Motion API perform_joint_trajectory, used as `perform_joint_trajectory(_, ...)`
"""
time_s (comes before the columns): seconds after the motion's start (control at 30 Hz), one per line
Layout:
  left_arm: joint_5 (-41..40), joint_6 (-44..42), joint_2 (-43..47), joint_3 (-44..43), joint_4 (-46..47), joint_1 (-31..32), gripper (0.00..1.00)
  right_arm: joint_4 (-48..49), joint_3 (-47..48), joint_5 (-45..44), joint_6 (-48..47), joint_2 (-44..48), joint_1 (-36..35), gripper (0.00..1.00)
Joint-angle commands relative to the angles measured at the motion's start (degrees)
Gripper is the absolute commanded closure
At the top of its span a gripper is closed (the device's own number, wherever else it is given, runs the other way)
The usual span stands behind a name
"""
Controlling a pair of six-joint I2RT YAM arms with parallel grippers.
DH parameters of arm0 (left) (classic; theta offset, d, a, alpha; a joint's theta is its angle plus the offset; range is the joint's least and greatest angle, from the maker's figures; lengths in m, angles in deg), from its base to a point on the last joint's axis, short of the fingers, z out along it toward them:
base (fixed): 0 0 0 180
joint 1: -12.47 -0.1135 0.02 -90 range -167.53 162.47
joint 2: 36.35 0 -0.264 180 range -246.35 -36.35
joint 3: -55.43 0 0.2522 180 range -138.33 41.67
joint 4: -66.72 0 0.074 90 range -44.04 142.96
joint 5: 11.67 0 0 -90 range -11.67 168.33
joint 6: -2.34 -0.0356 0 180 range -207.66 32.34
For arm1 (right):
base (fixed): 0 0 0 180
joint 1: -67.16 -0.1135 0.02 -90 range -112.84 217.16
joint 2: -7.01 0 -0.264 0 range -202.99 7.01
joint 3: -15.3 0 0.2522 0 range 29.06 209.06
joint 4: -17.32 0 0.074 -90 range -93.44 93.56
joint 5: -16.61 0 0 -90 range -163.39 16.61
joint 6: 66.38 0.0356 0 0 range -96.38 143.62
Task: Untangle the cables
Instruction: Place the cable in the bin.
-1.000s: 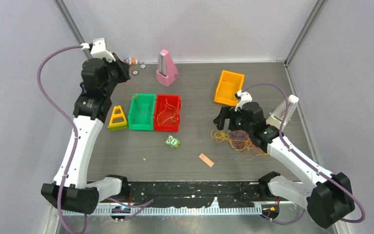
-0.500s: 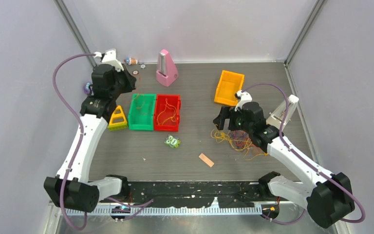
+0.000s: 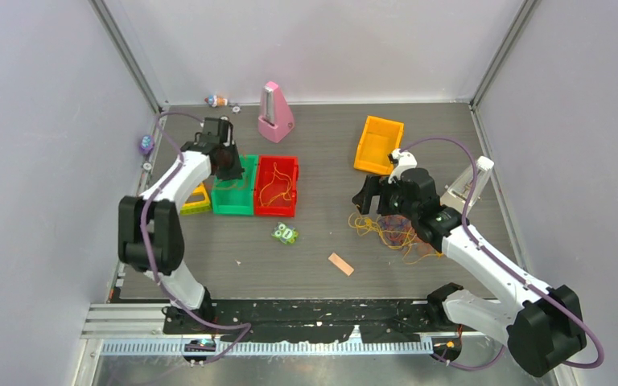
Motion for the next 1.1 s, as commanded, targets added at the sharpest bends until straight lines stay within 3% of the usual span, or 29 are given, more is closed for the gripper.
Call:
perform_joint_trajectory(0.0,-5.7,0.9,-6.3,-6.6,-8.8,-0.1,1.00,1.4,1.3,-0.8,0.4,2.3,0.1,0.05)
perform_joint_trajectory(0.1,-10.5,0.0,-9.1,-6.5,-8.8,0.0,1.00,1.0,1.1,-1.1,0.5,2.8,0.2,0.05)
perform_joint_trajectory(0.27,-1.8,-0.7,-16.4,-10.4,-10.7,0.1,1.00,0.9,0.8,-1.4,0.4,2.9,0.3,0.05)
perform_joint_trajectory(0.43,2.5,-1.8,-16.9,-11.8,-9.6,0.3,0.99,0.9,0.9,-1.0,0.5,2.2,0.4,0.05)
perform_joint_trajectory(0.5,3.3,-1.8,-16.6,-12.5,-10.2,0.4,0.89,0.9,1.0,-1.0,0.6,1.9,0.4,0.05)
perform_joint_trajectory(0.67,0.3,-2.8,-13.0,-13.2,-13.0,1.3,0.52,0.9,1.1,-1.0,0.7,1.7,0.5,0.05)
perform_joint_trajectory(0.73,-0.2,-2.9,-10.7,-12.8,-14.0,1.2,0.42,0.9,1.0,-1.1,0.8,1.7,0.6,0.05)
perform_joint_trajectory(0.83,-2.2,-3.0,-6.6,-11.3,-14.5,1.2,0.30,1.0,1.0,-0.9,0.7,1.4,0.6,0.05)
perform_joint_trajectory(0.97,1.4,-3.2,1.4,-7.1,-12.2,1.2,0.15,1.0,1.2,-0.3,0.7,0.9,0.6,0.05)
perform_joint_trajectory(1.07,1.4,-2.6,7.5,-3.4,-10.4,0.6,0.10,1.2,1.1,0.0,0.8,0.7,0.6,0.05)
